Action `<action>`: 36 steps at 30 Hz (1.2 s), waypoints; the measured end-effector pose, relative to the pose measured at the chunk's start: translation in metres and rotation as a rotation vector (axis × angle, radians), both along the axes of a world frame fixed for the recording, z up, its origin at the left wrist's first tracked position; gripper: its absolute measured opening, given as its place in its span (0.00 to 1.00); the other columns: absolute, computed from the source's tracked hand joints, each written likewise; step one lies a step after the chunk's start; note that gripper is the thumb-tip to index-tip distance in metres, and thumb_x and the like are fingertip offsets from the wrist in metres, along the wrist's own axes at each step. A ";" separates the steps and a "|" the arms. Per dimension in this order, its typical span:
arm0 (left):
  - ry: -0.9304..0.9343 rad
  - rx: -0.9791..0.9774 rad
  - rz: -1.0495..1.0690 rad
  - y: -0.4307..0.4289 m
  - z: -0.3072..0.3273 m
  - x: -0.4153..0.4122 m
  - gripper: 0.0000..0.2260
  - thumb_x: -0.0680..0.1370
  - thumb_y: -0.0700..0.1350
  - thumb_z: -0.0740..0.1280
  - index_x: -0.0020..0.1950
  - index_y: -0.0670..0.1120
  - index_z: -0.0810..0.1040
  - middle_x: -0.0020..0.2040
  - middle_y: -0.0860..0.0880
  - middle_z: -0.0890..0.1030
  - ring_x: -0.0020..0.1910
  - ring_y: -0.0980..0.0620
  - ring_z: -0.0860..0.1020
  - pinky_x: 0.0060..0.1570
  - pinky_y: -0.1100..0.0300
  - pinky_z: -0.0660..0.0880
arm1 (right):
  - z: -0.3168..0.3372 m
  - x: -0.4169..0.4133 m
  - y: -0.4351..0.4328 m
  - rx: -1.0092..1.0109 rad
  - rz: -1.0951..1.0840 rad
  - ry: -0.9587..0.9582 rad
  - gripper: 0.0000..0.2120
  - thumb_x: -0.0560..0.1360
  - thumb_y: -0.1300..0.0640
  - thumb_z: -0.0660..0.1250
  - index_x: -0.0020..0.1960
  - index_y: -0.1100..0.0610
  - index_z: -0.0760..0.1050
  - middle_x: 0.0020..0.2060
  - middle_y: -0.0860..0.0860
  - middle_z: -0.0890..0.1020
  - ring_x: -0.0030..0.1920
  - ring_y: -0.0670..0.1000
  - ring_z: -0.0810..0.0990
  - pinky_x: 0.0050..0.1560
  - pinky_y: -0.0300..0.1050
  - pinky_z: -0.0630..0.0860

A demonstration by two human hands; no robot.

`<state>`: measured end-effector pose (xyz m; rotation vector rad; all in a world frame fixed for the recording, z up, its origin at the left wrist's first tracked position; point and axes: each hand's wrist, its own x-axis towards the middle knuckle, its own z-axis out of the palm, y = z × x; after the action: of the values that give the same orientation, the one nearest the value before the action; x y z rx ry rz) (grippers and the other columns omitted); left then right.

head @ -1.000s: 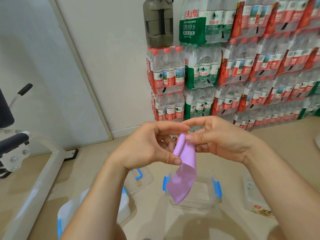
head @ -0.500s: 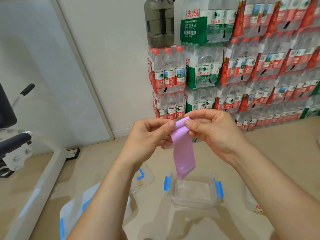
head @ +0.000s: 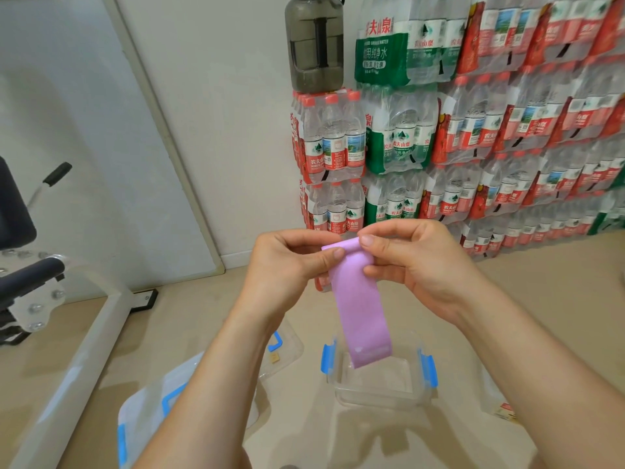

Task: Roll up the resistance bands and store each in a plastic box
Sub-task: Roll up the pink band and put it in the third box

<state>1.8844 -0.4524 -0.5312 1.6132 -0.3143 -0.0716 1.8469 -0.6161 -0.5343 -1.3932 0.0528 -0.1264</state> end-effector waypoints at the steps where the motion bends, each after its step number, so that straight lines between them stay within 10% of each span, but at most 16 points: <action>1: -0.014 0.006 0.007 0.000 -0.001 0.001 0.08 0.68 0.33 0.74 0.40 0.45 0.84 0.37 0.43 0.85 0.38 0.47 0.81 0.45 0.45 0.80 | -0.001 0.000 0.000 0.001 -0.003 0.002 0.03 0.71 0.66 0.70 0.45 0.63 0.80 0.40 0.59 0.83 0.39 0.53 0.81 0.37 0.39 0.81; 5: -0.028 0.011 -0.017 -0.001 -0.004 0.003 0.11 0.67 0.29 0.74 0.38 0.46 0.82 0.33 0.52 0.84 0.35 0.55 0.81 0.39 0.61 0.78 | -0.002 0.002 -0.001 0.043 -0.014 0.000 0.07 0.69 0.71 0.70 0.45 0.63 0.80 0.36 0.57 0.84 0.36 0.51 0.82 0.38 0.39 0.82; 13: -0.005 -0.007 -0.043 -0.002 -0.004 0.001 0.03 0.72 0.41 0.73 0.44 0.43 0.84 0.42 0.44 0.85 0.43 0.46 0.82 0.53 0.42 0.78 | -0.003 0.002 -0.003 0.009 -0.037 -0.041 0.08 0.69 0.70 0.71 0.44 0.61 0.81 0.36 0.55 0.85 0.38 0.53 0.82 0.46 0.46 0.80; 36: 0.008 -0.120 0.045 -0.015 -0.001 -0.009 0.08 0.69 0.34 0.74 0.37 0.47 0.83 0.34 0.50 0.84 0.36 0.53 0.81 0.43 0.57 0.78 | 0.000 -0.002 -0.003 -0.069 0.096 -0.013 0.08 0.71 0.64 0.71 0.50 0.61 0.78 0.47 0.58 0.86 0.43 0.50 0.83 0.41 0.40 0.79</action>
<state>1.8750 -0.4670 -0.5324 1.4994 -0.2709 -0.0248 1.8448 -0.6193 -0.5340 -1.4612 -0.0295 -0.0576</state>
